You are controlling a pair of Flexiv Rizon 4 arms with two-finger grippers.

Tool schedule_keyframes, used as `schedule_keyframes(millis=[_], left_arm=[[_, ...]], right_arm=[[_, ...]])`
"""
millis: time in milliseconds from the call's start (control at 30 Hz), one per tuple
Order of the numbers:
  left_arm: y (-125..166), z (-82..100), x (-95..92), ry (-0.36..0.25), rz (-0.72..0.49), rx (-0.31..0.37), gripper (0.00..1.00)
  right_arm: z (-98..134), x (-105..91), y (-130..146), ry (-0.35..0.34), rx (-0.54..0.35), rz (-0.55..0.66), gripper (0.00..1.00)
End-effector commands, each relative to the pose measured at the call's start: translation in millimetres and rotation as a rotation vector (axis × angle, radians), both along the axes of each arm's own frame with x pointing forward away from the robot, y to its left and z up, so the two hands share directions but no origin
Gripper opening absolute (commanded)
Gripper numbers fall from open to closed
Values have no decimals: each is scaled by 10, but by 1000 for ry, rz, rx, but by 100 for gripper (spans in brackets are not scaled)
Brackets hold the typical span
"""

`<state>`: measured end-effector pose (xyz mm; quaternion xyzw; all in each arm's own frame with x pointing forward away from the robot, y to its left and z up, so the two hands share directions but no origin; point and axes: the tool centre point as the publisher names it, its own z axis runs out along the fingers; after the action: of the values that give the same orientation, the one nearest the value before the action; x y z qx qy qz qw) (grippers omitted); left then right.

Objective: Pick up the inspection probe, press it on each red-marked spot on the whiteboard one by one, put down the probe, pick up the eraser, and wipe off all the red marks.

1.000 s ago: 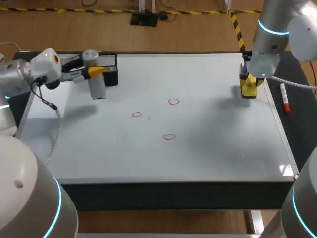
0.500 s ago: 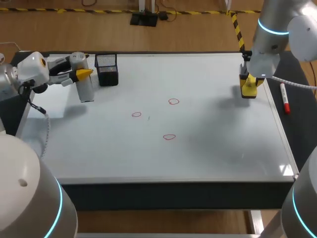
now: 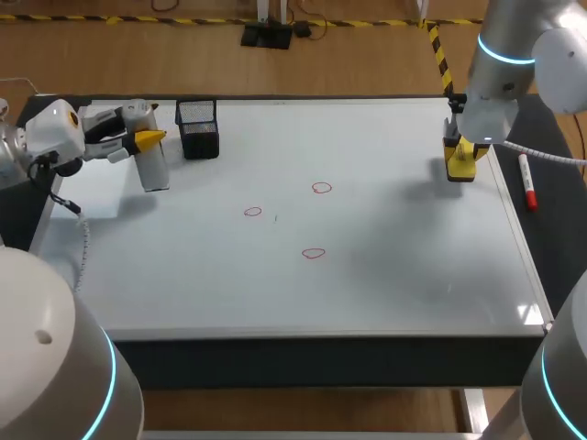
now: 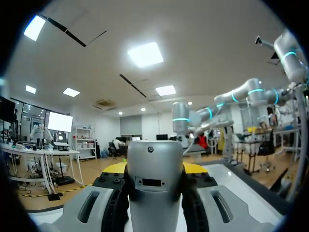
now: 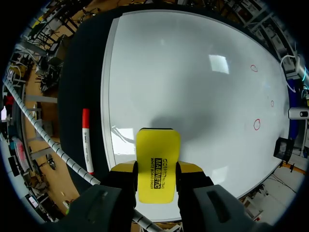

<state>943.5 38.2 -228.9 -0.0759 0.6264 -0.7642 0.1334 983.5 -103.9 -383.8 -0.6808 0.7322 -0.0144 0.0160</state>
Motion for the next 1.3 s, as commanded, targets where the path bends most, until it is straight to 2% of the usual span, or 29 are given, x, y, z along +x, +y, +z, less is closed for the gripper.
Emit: schedule_keyframes(millis=[33,267,867,1033,1300], left_arm=[[3,11,-7,-1,1,0,0],[3,11,-7,-1,1,0,0],[3,11,-7,-1,1,0,0],[3,11,-7,-1,1,0,0],[3,11,-7,-1,1,0,0]], right_arm=[[66,-66,69,-7,-36,20,0],[93,-256,426,-28,-65,63,0],[149,-889,1762,-62,-6,267,0],[95,-973,2080,-49,4,304,0],[155,-1074,2620,-59,20,332,0]])
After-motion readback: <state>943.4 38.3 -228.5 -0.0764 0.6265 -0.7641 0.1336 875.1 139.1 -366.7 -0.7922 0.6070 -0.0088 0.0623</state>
